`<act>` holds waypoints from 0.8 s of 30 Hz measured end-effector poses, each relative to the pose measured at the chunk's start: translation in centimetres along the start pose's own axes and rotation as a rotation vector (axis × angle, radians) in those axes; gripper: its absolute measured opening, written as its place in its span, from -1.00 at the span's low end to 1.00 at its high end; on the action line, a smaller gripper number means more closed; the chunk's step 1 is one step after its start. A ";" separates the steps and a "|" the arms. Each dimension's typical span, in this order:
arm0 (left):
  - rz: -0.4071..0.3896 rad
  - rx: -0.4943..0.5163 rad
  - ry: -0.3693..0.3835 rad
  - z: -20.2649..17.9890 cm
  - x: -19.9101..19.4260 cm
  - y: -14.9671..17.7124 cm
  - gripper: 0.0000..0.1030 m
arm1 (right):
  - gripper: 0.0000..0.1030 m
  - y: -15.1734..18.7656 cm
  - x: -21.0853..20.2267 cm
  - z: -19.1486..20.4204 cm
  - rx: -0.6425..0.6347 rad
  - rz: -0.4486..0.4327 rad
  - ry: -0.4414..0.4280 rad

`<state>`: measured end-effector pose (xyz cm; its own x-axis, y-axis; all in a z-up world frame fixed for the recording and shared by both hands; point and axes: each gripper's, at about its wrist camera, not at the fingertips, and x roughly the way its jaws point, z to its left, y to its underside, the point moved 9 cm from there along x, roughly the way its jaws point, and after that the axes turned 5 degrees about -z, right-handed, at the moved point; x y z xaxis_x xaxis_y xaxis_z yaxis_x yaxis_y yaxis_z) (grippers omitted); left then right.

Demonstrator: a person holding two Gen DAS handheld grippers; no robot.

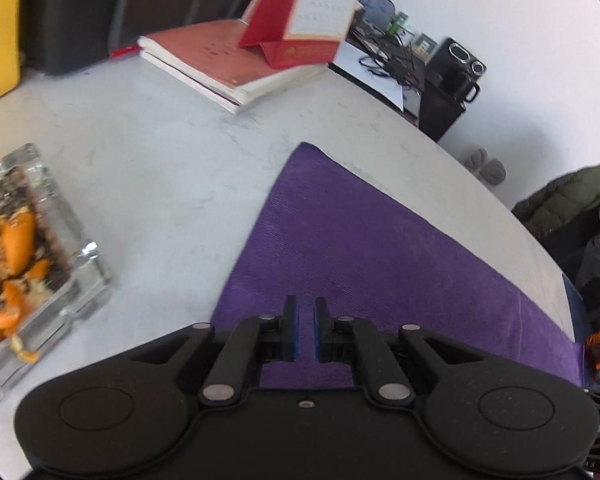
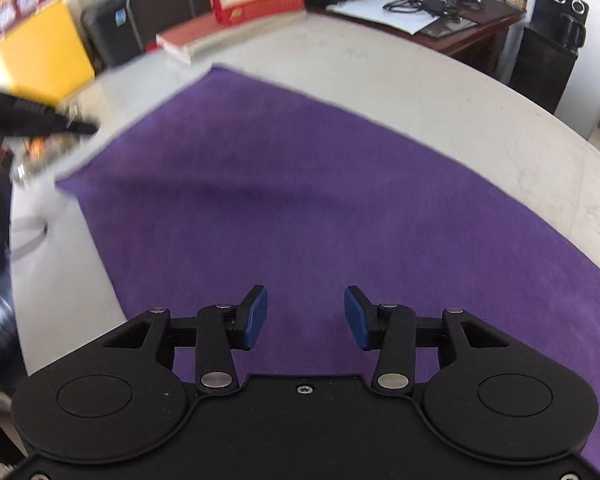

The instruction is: Fold towel

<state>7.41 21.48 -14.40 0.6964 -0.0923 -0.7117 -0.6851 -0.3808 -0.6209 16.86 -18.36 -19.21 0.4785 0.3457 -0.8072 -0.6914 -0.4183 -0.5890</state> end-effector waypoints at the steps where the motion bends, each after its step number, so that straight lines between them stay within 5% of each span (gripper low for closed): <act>1: 0.010 0.045 -0.008 -0.4 0.7 0.1 -0.90 | -0.18 0.6 0.0 0.3 -0.006 0.012 0.013; 7: 0.013 0.180 -0.041 -0.2 2.8 -0.1 -0.89 | -0.17 2.3 0.2 1.4 -0.008 0.041 0.064; 19: -0.013 0.294 -0.075 0.1 3.5 -1.0 -0.89 | -0.13 3.8 -0.8 2.4 0.043 0.083 0.054; 24: -0.058 0.282 -0.104 0.3 0.2 -2.0 -0.84 | -0.01 4.0 -0.7 2.6 0.036 0.080 0.044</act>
<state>8.83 22.44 -13.40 0.7204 0.0225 -0.6932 -0.6873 -0.1108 -0.7179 12.36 -18.08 -20.94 0.4438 0.2749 -0.8529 -0.7470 -0.4122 -0.5216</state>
